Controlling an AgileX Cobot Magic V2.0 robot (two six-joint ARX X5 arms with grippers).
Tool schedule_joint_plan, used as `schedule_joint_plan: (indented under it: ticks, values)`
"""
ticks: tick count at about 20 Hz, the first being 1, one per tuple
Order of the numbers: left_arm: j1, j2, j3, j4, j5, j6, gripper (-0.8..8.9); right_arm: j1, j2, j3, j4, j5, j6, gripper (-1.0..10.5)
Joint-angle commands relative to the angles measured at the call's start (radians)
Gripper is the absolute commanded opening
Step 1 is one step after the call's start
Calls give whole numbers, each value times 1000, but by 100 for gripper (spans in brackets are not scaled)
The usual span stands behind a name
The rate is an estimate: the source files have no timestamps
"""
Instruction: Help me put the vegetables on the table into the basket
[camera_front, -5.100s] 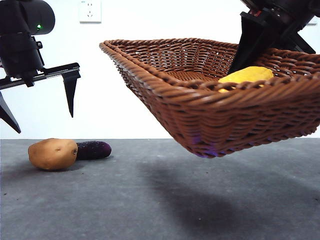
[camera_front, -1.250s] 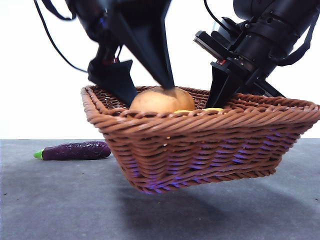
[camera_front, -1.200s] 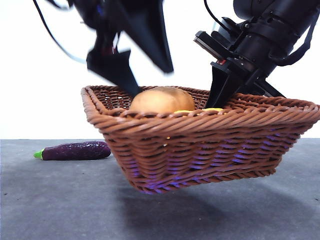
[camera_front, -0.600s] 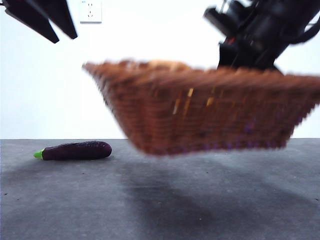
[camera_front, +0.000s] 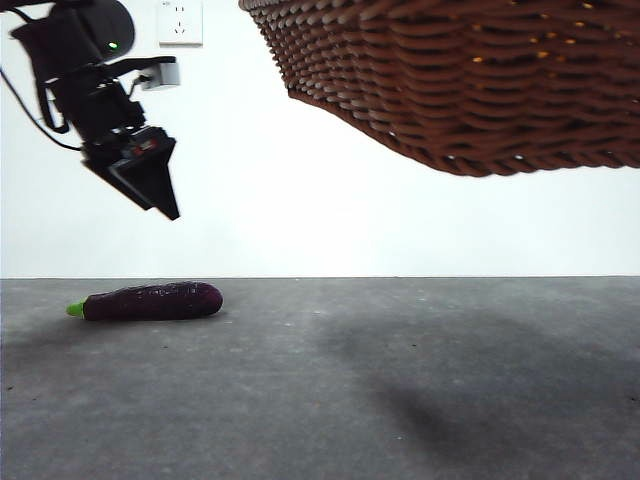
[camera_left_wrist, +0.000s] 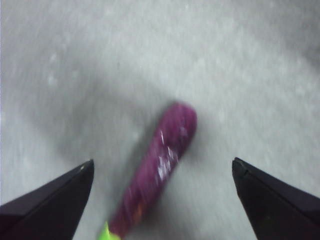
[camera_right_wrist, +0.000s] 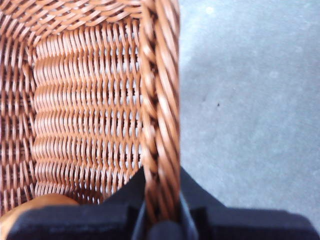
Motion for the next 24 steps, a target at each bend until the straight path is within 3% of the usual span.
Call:
schedule_joint_plan:
  ticks: [1, 5, 15, 16, 18, 21, 24]
  values:
    - [0, 102, 115, -82, 27, 50, 467, -8, -10, 10, 1, -11, -23, -12]
    - [13, 203, 154, -98, 27, 103, 466, -13, -10, 10, -3, -8, -44, -12]
    - [25, 345, 154, -63, 71, 115, 461, -13, -10, 10, 5, -8, -51, -12]
    - [25, 349, 154, -61, 70, 114, 438, -13, -10, 10, 5, -8, -51, -12]
    - [25, 351, 154, -31, 69, 102, 294, -13, -10, 10, 8, -8, -51, -12]
    - [25, 352, 154, -19, 67, 78, -7, -13, -10, 10, 11, -8, -50, -12]
    - [23, 352, 154, -43, 68, 65, -8, -13, -10, 10, 19, -8, -50, -12]
